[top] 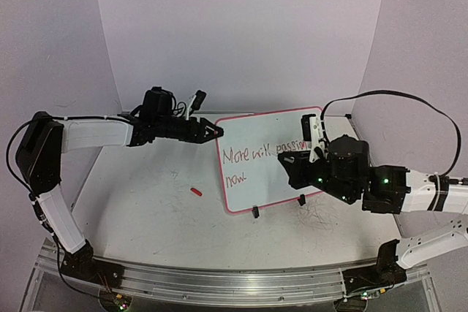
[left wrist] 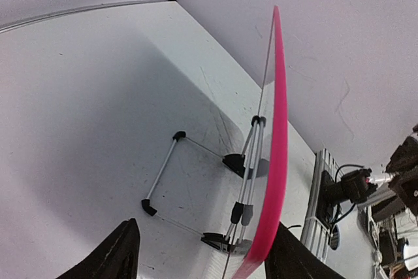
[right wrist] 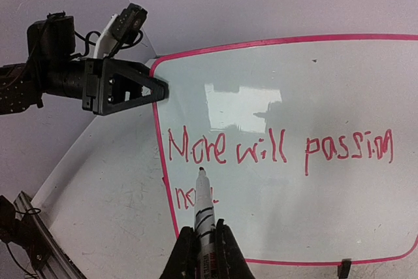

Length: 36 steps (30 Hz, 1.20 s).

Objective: Write a sentence on the whiteboard
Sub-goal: Write a sentence on the whiteboard, then pick up the pen cap from the center of the board.

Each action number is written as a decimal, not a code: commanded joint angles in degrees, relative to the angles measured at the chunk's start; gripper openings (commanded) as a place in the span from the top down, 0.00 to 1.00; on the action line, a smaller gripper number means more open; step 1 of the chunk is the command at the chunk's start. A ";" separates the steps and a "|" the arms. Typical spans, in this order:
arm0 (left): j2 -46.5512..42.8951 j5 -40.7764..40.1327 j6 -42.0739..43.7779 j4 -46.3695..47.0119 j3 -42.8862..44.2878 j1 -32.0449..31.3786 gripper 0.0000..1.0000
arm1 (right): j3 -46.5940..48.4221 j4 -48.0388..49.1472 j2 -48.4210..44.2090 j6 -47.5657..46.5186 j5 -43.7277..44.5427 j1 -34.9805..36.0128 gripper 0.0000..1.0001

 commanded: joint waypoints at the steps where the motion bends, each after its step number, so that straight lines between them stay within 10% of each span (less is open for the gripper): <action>1: -7.36 -11.16 -3.68 -4.62 4.95 2.23 0.31 | -0.40 -0.56 -2.79 -2.50 3.34 -0.16 1.00; 8: -21.88 -33.17 -16.74 -16.81 -8.05 2.43 0.31 | -1.46 1.73 -1.66 -4.52 2.35 -0.12 1.00; 19: -35.18 -32.12 -16.81 -12.80 -30.14 -3.02 0.35 | -7.13 4.74 -5.59 -7.29 -1.64 -0.14 1.00; 36: -1.92 -18.43 -11.01 2.78 -18.87 -3.43 0.66 | -11.50 4.97 -13.21 -1.99 -5.13 -0.15 1.00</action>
